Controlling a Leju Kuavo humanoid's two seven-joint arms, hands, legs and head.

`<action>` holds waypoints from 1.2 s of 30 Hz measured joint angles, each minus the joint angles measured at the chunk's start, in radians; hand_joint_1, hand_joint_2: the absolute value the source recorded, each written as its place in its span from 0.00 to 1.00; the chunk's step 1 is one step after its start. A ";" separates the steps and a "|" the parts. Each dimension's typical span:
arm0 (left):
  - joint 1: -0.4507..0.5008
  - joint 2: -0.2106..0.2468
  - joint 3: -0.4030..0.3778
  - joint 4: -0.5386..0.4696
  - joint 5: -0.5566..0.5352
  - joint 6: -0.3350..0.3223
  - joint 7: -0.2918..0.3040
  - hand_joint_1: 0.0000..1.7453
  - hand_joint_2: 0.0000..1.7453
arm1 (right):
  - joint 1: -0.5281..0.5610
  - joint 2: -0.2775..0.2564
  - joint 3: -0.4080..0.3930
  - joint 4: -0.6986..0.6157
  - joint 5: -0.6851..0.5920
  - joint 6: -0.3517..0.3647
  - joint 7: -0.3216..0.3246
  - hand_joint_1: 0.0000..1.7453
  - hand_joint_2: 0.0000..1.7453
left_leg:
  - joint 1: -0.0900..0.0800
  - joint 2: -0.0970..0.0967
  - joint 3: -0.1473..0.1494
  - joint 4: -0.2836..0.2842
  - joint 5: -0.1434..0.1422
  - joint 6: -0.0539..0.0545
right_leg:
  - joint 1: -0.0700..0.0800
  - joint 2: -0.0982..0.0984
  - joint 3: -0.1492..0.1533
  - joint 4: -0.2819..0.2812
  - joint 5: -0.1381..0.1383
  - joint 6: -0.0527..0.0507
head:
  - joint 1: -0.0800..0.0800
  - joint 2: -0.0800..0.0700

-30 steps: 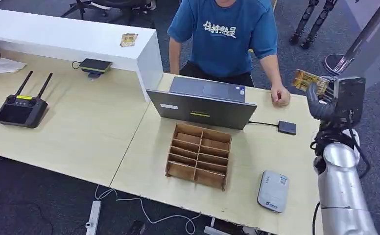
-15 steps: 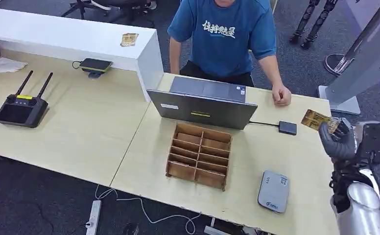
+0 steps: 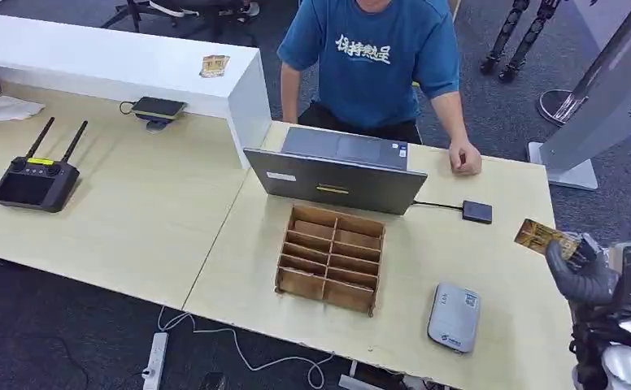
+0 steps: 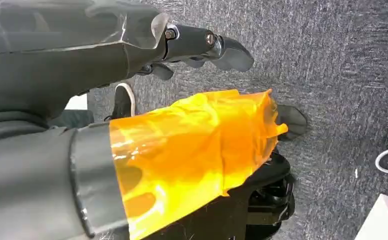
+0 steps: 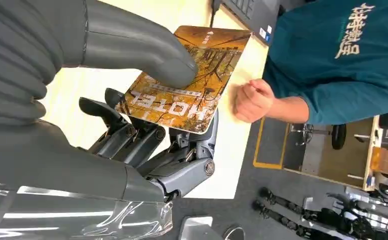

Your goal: Pass the card to the sensor for recognition and then transmit it.

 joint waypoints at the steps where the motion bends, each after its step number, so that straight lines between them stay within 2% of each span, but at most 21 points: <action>1: 0.000 0.000 0.002 0.000 0.000 0.000 0.000 0.00 0.00 | 0.002 -0.001 -0.001 -0.002 0.000 0.000 0.000 1.00 1.00 | 0.000 0.000 0.000 0.000 0.000 0.000 | 0.000 0.000 0.000 0.000 0.000 0.000 | 0.000 0.000; 6: 0.001 0.000 0.006 0.000 0.009 0.005 -0.005 0.00 0.00 | 0.031 -0.008 -0.002 -0.023 -0.010 0.012 0.000 1.00 1.00 | 0.000 0.000 0.000 0.000 0.000 0.000 | 0.000 0.000 0.000 0.000 0.000 0.000 | 0.000 0.000; 12: 0.004 -0.001 0.018 0.000 0.021 0.008 -0.008 0.00 0.00 | 0.136 -0.008 -0.001 -0.099 -0.018 0.022 -0.002 1.00 1.00 | 0.000 -0.001 -0.001 0.000 0.000 0.000 | 0.000 -0.001 0.000 0.000 -0.001 0.000 | 0.000 0.000; 19: 0.006 -0.008 0.037 0.000 0.037 0.039 -0.008 0.00 0.00 | 0.272 0.030 0.041 -0.175 0.015 -0.008 -0.010 1.00 1.00 | 0.000 -0.001 -0.001 0.000 -0.001 0.000 | 0.000 -0.001 0.000 0.000 -0.001 0.000 | 0.000 0.000; 25: 0.007 -0.008 0.039 0.000 0.043 0.042 -0.012 0.00 0.00 | 0.312 0.063 0.100 -0.196 0.058 -0.045 -0.014 1.00 1.00 | 0.000 0.000 -0.001 0.000 -0.001 0.000 | 0.000 -0.001 0.000 0.000 -0.001 0.000 | 0.000 0.000; 36: 0.007 -0.008 0.040 0.000 0.035 0.042 -0.015 0.00 0.00 | 0.310 0.111 0.205 -0.166 0.084 -0.093 0.005 1.00 1.00 | 0.000 0.000 -0.001 0.000 -0.001 0.000 | 0.000 0.000 0.000 0.000 -0.001 0.000 | 0.000 0.000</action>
